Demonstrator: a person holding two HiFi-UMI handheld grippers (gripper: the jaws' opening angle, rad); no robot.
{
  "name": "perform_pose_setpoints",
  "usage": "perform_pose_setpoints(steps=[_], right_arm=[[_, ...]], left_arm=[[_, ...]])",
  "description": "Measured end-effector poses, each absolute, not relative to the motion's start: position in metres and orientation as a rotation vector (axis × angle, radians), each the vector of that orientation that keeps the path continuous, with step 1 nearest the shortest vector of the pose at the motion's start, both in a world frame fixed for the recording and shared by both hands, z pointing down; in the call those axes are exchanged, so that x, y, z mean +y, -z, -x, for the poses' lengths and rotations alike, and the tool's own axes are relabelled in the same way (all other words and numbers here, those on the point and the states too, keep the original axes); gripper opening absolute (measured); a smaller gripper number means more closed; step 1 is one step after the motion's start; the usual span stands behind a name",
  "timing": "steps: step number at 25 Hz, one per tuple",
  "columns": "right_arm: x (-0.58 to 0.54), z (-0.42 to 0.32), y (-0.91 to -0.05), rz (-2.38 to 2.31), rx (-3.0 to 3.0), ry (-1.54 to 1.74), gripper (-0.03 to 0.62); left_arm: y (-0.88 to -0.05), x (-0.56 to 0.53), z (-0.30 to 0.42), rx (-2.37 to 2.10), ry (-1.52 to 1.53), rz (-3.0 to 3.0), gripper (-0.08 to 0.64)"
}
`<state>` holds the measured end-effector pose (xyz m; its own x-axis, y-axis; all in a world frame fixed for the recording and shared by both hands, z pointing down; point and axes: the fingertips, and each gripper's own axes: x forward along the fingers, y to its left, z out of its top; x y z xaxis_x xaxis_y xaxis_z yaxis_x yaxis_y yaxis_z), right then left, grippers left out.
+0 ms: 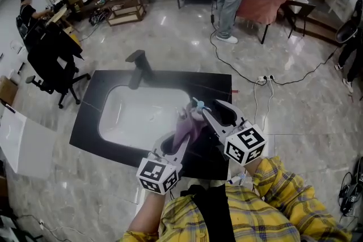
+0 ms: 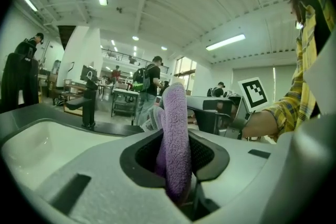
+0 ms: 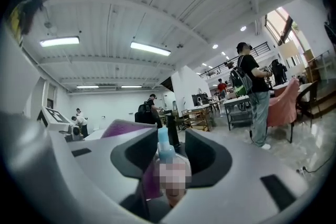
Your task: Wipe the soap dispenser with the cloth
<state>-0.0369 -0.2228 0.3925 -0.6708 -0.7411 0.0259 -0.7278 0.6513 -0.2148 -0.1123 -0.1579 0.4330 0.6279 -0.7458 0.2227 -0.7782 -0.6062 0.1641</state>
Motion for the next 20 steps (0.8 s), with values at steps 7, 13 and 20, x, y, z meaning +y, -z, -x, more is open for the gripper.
perform_pose_setpoints(steps=[7,13,20], right_arm=[[-0.220,0.009,-0.399,1.311,2.709,0.401,0.137],[-0.216,-0.009,-0.402,1.362,2.673,0.433,0.132],[-0.212,-0.022,-0.408,1.383,2.646,0.468,0.132]], left_arm=[[-0.438,-0.162,0.089,-1.184,-0.348,-2.749,0.080],[-0.445,-0.162,0.070,-1.111,-0.412,-2.793,0.080],[-0.462,-0.163,0.053,-1.026,-0.454,-2.783,0.080]])
